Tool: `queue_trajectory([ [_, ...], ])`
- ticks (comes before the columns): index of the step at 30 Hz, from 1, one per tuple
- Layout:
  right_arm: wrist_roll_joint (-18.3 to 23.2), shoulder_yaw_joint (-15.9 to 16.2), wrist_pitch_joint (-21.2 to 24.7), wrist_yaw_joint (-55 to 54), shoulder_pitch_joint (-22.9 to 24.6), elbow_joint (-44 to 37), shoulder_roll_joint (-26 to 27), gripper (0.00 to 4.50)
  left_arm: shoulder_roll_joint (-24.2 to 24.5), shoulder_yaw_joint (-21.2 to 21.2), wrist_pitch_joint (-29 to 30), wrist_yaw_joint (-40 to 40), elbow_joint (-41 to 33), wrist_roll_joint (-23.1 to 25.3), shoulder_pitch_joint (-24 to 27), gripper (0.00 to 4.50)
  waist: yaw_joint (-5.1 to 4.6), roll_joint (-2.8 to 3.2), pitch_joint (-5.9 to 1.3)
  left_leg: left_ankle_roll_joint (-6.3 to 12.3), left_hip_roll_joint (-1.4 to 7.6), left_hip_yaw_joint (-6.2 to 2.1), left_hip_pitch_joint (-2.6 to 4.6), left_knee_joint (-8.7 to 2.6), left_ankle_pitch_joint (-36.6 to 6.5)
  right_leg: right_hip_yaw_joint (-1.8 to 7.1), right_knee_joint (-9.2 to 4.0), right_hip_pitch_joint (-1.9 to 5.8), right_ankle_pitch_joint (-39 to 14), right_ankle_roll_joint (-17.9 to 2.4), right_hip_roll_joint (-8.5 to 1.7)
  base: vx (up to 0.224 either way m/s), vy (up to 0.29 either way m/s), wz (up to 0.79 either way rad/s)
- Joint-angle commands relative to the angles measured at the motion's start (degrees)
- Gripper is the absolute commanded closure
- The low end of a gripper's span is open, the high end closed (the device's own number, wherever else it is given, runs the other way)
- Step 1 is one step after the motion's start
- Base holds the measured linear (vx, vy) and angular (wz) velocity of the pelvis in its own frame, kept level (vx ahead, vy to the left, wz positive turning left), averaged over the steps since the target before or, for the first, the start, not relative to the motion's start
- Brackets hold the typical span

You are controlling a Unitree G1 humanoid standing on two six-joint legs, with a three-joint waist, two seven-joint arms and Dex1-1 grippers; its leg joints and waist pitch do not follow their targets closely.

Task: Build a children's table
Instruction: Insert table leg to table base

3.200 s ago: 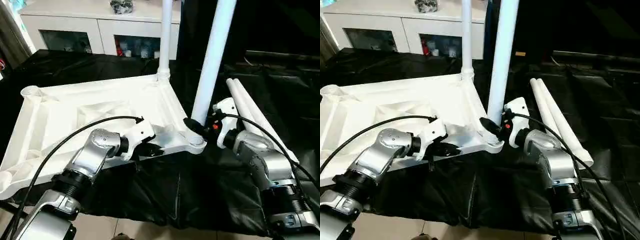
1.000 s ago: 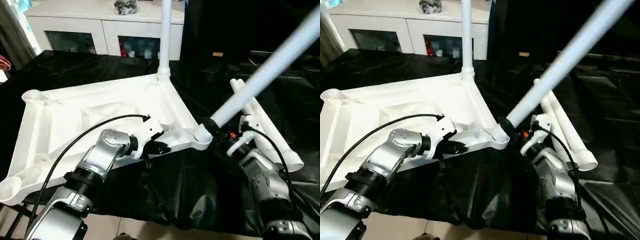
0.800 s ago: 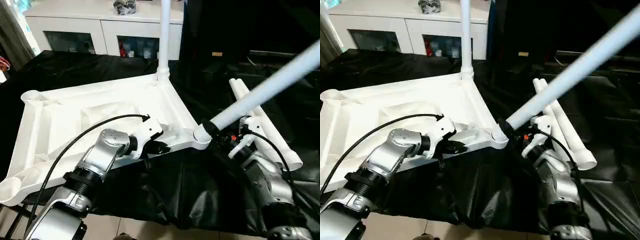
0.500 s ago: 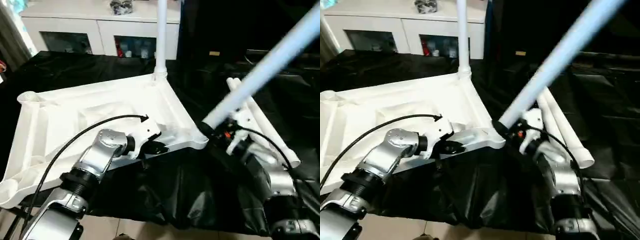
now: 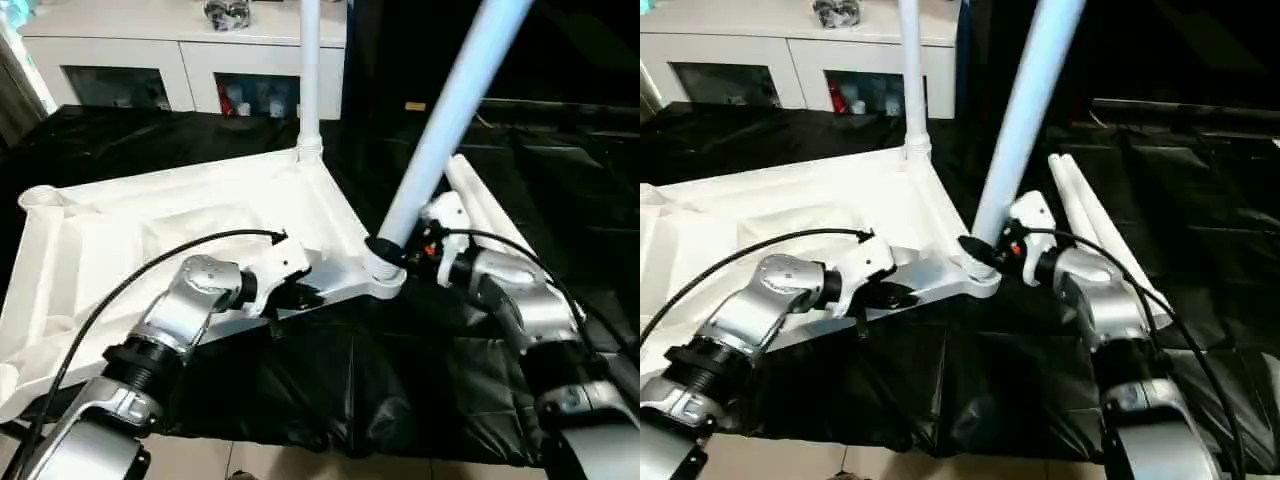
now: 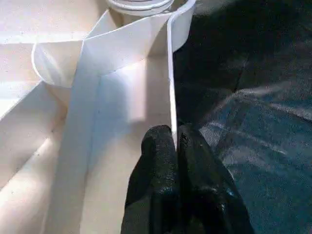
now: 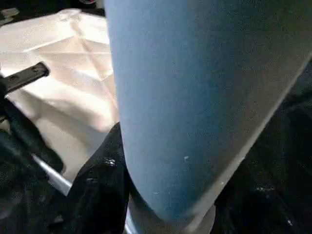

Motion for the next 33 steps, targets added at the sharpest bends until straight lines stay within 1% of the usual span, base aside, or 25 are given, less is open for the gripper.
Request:
queue_trajectory([
  [1, -4.5, 4.4, 1.8, 2.1, 2.8, 5.2, -0.6, 2.62, 0.9, -0.7, -1.0, -2.1, -2.9, -0.2, -0.6, 4.5, 0.54, -0.2, -3.16, 2.65, 1.39, 0.02, 0.8, -4.01, -11.5, 1.51, -4.23, 2.2, -1.4, -16.3, -2.45, 0.0, 0.0, 0.0],
  [4, -4.1, 4.3, 1.7, 2.6, 3.4, 4.5, -0.8, 2.62, 1.2, -0.7, -1.0, -2.4, -3.0, -0.2, -0.4, 4.5, 0.66, -0.21, -3.22, 2.71, 1.42, 0.02, 0.85, -4.0, -11.2, 1.54, -4.12, 2.26, -0.6, -16.4, -2.42, 0.0, 0.0, 0.0],
  [5, -3.3, 3.3, 1.8, 2.1, 3.8, 4.0, -0.7, 2.62, 1.3, -0.6, -0.8, -2.4, -3.2, -0.3, -0.2, 4.5, 0.68, 0.01, -3.17, 2.63, 1.41, 0.01, 0.87, -4.04, -11.4, 1.54, -4.14, 2.22, -0.6, -16.4, -2.41, 0.0, 0.0, 0.0],
  [8, -2.2, 2.1, 2.3, 2.0, 4.5, 2.7, -0.9, 2.62, 1.3, -0.5, -0.6, -2.3, -3.4, -0.5, 0.2, 4.5, 0.68, -0.17, -3.22, 2.46, 1.44, 0.02, 0.97, -4.07, -11.7, 1.56, -4.17, 2.28, -0.4, -16.4, -2.4, 0.0, 0.0, 0.0],
  [12, -1.0, 1.3, 3.1, 2.8, 6.2, -0.4, -1.9, 2.62, 1.0, -0.4, -0.2, -1.9, -3.6, -0.5, 0.5, 4.5, 0.7, -0.25, -3.17, 2.53, 1.44, 0.01, 0.88, -4.12, -11.9, 1.56, -4.26, 2.34, -0.7, -16.1, -2.35, 0.0, 0.0, 0.0],
  [13, -0.1, 0.8, 4.1, 3.5, 7.2, -2.6, -2.4, 2.62, 0.9, -0.3, -0.2, -1.7, -3.4, -0.4, 0.5, 4.5, 0.76, -0.23, -3.19, 2.66, 1.48, -0.02, 0.9, -4.12, -11.8, 1.59, -4.28, 2.38, -0.6, -16.0, -2.39, 0.0, 0.0, 0.0],
  [14, -0.1, 0.8, 4.2, 3.6, 7.4, -2.8, -2.5, 2.62, 0.9, -0.3, -0.2, -1.7, -3.3, -0.4, 0.5, 4.5, 0.78, -0.22, -3.29, 2.85, 1.47, -0.03, 0.9, -4.07, -11.2, 1.57, -4.15, 2.39, 0.4, -16.0, -2.31, 0.0, 0.0, 0.0],
  [17, 0.2, 0.6, 4.7, 4.0, 8.2, -4.2, -2.9, 2.62, 0.7, -0.3, -0.3, -1.5, -3.0, -0.4, 0.3, 4.5, 0.79, -0.21, -3.28, 2.93, 1.41, 0.01, 0.9, -4.0, -11.1, 1.54, -4.17, 2.35, 0.6, -16.2, -2.31, 0.0, 0.0, 0.0],
  [18, 0.1, 0.6, 4.8, 4.0, 8.3, -4.4, -3.1, 2.62, 0.7, -0.3, -0.4, -1.5, -2.8, -0.5, 0.2, 4.5, 0.82, -0.05, -3.26, 2.86, 1.44, 0.02, 0.96, -4.04, -11.3, 1.53, -4.21, 2.26, 0.1, -16.3, -2.33, 0.0, 0.0, 0.0],
  [20, -0.1, 0.9, 4.6, 3.9, 8.0, -3.6, -3.2, 2.62, 0.5, -0.3, -0.6, -1.5, -2.4, -0.5, -0.1, 4.5, 0.93, -0.02, -3.3, 2.6, 1.46, 0.04, 1.0, -4.0, -11.5, 1.57, -4.23, 2.27, -0.1, -16.3, -2.38, 0.0, 0.0, 0.0],
  [23, -0.3, 1.3, 4.7, 3.9, 7.5, -2.8, -3.1, 2.62, 0.4, -0.3, -0.7, -1.6, -2.3, -0.4, -0.2, 4.5, 0.96, -0.09, -3.29, 2.47, 1.41, 0.04, 0.94, -4.0, -11.4, 1.54, -4.19, 2.32, 0.4, -16.4, -2.34, 0.0, 0.0, 0.0],
  [30, -1.7, 2.6, 5.3, 5.1, 6.3, -0.5, -3.0, 2.62, 0.5, -0.5, -1.1, -2.0, -2.1, -0.3, -0.4, 4.5, 0.99, -0.05, -3.23, 2.17, 1.43, 0.0, 0.96, -4.09, -12.1, 1.52, -4.25, 2.3, -0.5, -16.4, -2.36, 0.0, 0.0, 0.0],
  [31, -2.4, 4.0, 6.1, 6.7, 5.7, 0.8, -3.2, 2.62, 0.7, -0.6, -1.7, -2.8, -2.4, -0.5, -0.3, 4.5, 1.01, -0.04, -3.23, 2.14, 1.43, -0.01, 0.94, -4.1, -12.1, 1.52, -4.25, 2.33, -0.5, -16.3, -2.39, 0.0, 0.0, 0.0],
  [33, -2.8, 4.8, 6.5, 7.9, 5.3, 1.8, -3.3, 2.62, 0.8, -0.7, -2.1, -3.6, -2.8, -0.8, -0.1, 4.5, 0.93, 0.05, -3.29, 2.13, 1.42, -0.04, 0.99, -4.06, -12.0, 1.43, -4.17, 2.33, -0.1, -16.7, -2.29, 0.0, 0.0, 0.0],
])
